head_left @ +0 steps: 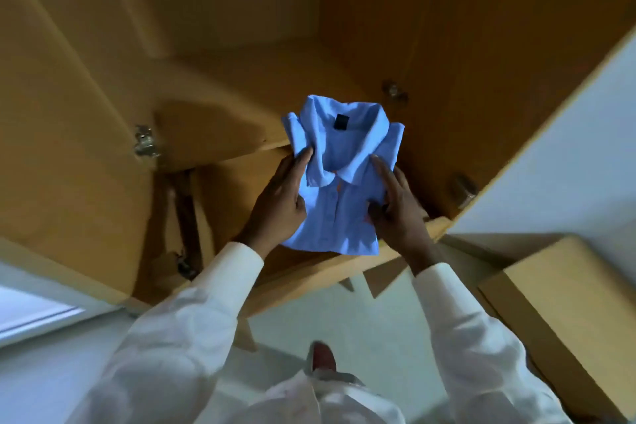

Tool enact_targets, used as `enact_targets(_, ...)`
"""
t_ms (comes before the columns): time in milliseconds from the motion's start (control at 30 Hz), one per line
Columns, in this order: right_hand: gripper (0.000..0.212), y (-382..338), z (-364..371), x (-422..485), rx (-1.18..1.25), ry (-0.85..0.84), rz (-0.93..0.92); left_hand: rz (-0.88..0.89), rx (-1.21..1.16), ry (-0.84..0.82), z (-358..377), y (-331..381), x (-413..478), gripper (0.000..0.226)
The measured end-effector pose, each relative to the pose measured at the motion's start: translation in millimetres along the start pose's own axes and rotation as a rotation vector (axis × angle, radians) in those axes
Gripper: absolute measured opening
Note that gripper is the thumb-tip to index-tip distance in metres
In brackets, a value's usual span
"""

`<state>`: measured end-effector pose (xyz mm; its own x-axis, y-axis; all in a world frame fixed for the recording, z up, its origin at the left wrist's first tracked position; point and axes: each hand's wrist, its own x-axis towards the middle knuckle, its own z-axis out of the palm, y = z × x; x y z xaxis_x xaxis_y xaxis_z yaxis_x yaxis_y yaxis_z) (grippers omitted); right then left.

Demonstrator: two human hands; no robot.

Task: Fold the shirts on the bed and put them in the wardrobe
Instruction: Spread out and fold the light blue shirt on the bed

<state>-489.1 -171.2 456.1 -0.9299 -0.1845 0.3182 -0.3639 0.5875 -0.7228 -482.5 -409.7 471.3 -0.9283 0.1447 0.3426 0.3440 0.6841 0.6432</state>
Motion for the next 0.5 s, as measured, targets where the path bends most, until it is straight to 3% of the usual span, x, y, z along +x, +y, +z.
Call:
enact_targets(200,0.078,29.9,73.7,76.0,0.078,-0.268,-0.082,-0.319,0.089,0.162,15.5,-79.7,-8.9,0.083)
enact_targets(400,0.079,64.1,147.2,85.6,0.239,-0.596,0.067,-0.709,0.080,-0.002,31.8,-127.7,-40.7,0.082)
enact_targets(500,0.084,80.1,169.9,90.0,0.227,-0.739,0.174,-0.754,0.179,0.005,38.2,-140.0,-48.3,0.078)
